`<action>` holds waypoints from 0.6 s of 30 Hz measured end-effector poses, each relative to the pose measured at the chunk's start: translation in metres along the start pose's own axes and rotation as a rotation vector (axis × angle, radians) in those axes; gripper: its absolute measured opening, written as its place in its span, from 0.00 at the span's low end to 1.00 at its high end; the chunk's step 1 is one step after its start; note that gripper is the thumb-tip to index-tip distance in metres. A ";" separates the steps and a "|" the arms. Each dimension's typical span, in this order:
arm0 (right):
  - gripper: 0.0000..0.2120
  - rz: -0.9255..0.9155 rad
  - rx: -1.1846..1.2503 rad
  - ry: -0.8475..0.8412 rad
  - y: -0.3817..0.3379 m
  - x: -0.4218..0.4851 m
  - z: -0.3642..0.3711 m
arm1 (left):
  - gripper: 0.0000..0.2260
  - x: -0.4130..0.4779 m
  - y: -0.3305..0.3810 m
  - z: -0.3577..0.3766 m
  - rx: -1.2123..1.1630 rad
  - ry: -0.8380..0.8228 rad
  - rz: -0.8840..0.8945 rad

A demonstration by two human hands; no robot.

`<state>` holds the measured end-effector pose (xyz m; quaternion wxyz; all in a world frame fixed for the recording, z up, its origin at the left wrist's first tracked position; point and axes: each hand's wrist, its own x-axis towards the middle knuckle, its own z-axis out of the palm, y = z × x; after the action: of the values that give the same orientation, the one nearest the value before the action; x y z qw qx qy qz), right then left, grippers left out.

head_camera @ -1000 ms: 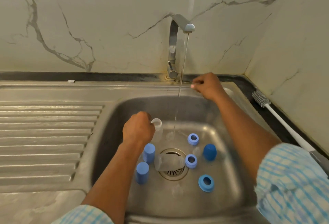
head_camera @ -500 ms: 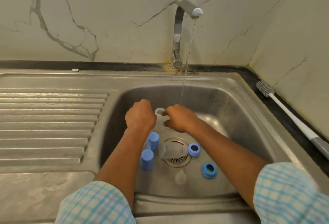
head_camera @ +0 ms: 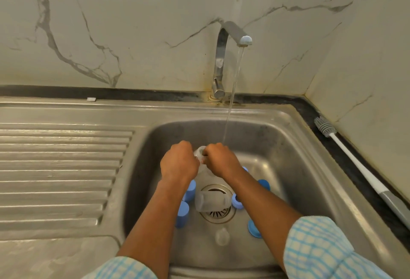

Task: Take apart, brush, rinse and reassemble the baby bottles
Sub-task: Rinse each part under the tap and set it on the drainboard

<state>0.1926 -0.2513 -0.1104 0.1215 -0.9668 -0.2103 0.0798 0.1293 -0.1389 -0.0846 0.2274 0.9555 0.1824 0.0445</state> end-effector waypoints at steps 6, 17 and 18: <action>0.18 0.100 0.201 0.093 0.024 -0.020 -0.038 | 0.19 0.001 0.005 0.008 -0.033 -0.114 0.060; 0.11 0.073 0.417 0.265 0.036 -0.021 -0.050 | 0.19 -0.001 0.021 0.022 0.000 -0.165 0.211; 0.12 0.068 0.442 0.277 0.035 -0.021 -0.052 | 0.19 -0.001 0.022 0.023 -0.004 -0.152 0.208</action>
<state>0.1984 -0.3014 -0.0681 0.3546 -0.9250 -0.1365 -0.0053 0.1394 -0.1673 -0.0949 0.2364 0.9695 0.0647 -0.0044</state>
